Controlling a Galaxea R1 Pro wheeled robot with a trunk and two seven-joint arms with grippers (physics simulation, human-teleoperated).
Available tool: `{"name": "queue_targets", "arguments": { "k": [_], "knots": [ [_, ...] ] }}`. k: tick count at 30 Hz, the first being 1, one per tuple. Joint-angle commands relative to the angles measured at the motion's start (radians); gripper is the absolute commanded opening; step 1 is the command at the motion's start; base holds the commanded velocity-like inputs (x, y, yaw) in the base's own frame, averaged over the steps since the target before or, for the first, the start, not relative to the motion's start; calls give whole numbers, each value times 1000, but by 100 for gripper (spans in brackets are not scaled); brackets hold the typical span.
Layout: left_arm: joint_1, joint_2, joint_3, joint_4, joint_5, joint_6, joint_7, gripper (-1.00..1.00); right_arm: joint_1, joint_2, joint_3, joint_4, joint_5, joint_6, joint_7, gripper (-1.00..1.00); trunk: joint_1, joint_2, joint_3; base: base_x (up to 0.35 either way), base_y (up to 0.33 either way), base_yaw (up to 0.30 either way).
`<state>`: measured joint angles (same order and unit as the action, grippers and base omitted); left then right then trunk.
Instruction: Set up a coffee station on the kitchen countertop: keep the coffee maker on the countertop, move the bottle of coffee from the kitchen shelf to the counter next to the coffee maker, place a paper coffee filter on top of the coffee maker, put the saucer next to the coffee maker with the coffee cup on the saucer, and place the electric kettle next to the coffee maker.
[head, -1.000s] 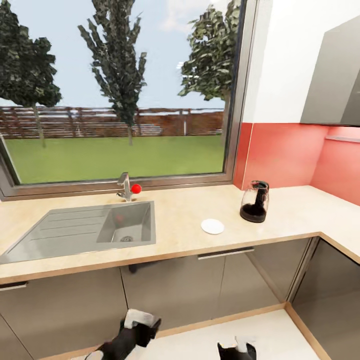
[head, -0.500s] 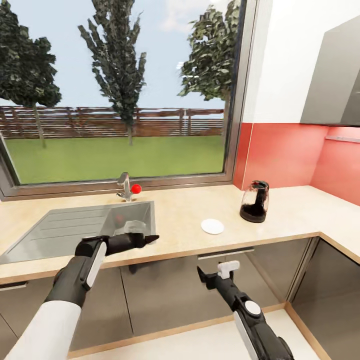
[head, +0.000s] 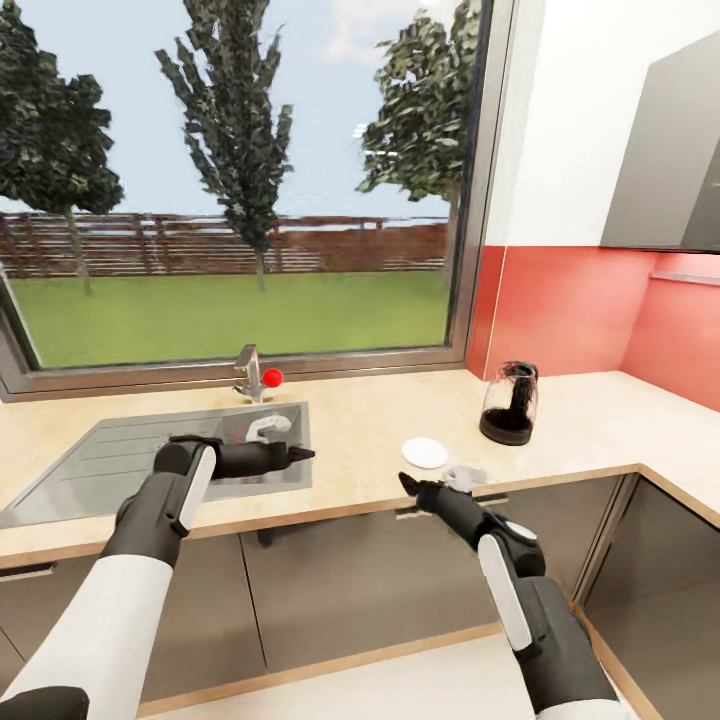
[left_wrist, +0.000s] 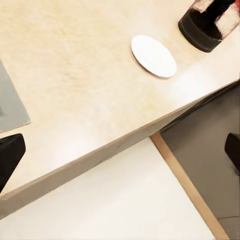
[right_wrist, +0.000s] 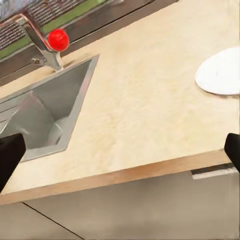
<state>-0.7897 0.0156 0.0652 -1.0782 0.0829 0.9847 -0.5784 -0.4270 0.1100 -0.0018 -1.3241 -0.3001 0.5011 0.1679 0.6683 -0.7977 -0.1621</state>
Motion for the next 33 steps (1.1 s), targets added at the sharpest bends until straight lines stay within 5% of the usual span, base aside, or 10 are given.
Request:
{"name": "queue_targets", "arguments": {
  "k": [1, 4, 9, 21, 31, 33],
  "knots": [
    [1, 0, 1, 1, 10, 8, 20, 100, -13, 0, -25, 0, -21, 16, -28, 100, 0, -1, -2, 0, 0, 0],
    [3, 1, 0, 2, 10, 8, 44, 100, -34, 0, -66, 1, -74, 30, -95, 100, 0, -1, -2, 0, 0, 0],
    [5, -6, -2, 3, 11, 7, 52, 100, -42, -4, -81, 1, -130, 37, -124, 100, 0, -1, -2, 8, 0, 0],
    [5, -69, -7, 3, 14, 5, 54, 100, -42, -7, -78, 1, -139, 39, -126, 100, 0, -1, -2, 263, -83, 0],
    [7, -76, -6, 5, 14, 5, 54, 100, -42, -4, -76, 8, -134, 39, -127, 100, 0, -1, -2, 299, -173, 0],
    [7, -77, -7, 29, 15, 5, 54, 100, -42, -1, -78, 77, -136, 37, -126, 100, 0, -1, -2, 297, -168, 0]
  ]
}}
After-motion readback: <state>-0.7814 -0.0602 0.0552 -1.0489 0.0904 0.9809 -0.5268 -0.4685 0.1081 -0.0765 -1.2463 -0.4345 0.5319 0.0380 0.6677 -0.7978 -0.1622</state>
